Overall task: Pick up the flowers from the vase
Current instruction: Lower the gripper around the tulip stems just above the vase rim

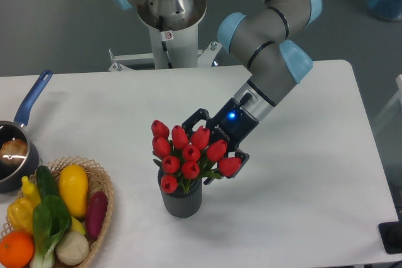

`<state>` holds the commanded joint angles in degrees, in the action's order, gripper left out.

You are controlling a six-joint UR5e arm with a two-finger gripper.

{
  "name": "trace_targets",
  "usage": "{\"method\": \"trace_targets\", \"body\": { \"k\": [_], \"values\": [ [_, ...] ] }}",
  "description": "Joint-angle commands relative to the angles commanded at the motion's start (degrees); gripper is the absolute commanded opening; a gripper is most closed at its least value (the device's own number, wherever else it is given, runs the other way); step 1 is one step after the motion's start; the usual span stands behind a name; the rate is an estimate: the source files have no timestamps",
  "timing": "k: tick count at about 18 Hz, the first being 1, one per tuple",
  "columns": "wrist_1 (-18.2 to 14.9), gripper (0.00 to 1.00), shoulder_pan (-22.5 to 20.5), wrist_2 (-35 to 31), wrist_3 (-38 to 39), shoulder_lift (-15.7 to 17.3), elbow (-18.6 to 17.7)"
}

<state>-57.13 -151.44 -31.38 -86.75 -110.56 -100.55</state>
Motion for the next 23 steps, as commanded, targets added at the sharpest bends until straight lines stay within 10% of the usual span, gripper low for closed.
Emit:
{"method": "trace_targets", "body": {
  "k": [23],
  "values": [
    [0.00,0.96,-0.26,7.38,0.00,-1.50,-0.53]
  ]
}}
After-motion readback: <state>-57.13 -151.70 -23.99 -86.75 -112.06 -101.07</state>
